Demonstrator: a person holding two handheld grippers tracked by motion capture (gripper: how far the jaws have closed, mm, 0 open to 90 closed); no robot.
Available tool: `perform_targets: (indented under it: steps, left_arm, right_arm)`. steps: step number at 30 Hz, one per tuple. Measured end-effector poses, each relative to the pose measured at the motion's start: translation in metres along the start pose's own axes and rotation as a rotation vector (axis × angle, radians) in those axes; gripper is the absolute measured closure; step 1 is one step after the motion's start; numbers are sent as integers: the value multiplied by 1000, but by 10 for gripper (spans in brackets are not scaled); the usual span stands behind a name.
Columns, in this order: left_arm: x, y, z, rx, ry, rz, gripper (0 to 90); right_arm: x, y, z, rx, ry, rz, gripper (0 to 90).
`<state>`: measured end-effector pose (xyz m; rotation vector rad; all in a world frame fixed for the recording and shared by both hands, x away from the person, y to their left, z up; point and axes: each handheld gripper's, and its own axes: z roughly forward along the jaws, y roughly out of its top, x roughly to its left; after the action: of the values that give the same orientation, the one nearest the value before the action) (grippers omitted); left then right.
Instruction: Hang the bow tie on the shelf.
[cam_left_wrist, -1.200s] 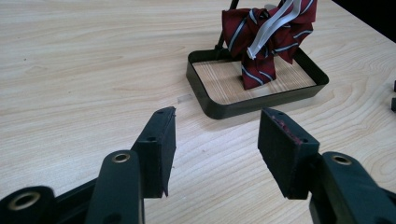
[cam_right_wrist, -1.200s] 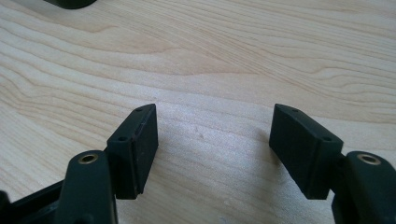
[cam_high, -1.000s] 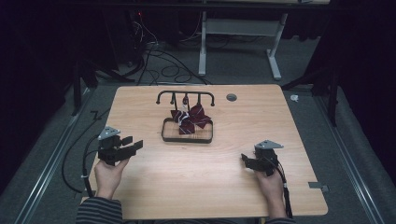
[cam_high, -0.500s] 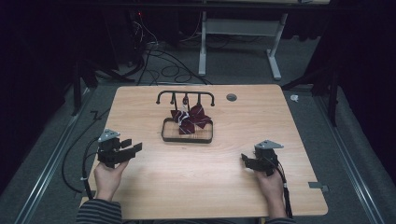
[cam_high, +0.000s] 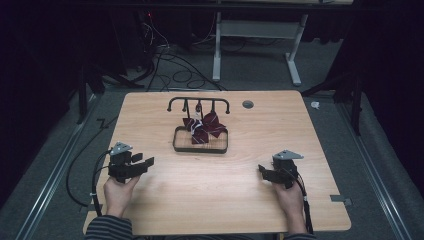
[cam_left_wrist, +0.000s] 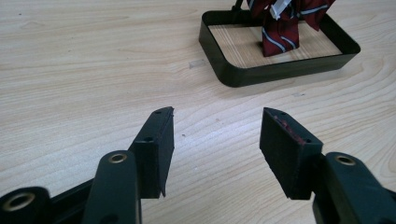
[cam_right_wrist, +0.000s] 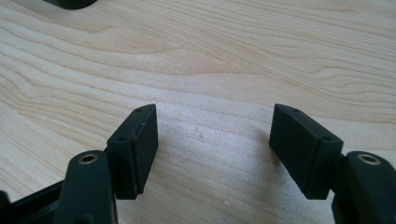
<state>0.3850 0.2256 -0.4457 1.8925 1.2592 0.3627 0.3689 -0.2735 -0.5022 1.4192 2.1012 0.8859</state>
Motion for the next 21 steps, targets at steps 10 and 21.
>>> perform_targets:
  steps: [10, 21]
  left_arm:
    - [-1, -13, 17, 58, 17, 14, 446]
    - [0, -31, 35, 56, 83, 14, 440]
  right_arm:
    - [0, 0, 0, 0, 0, 0, 341]
    - [0, 0, 0, -2, 0, 0, 341]
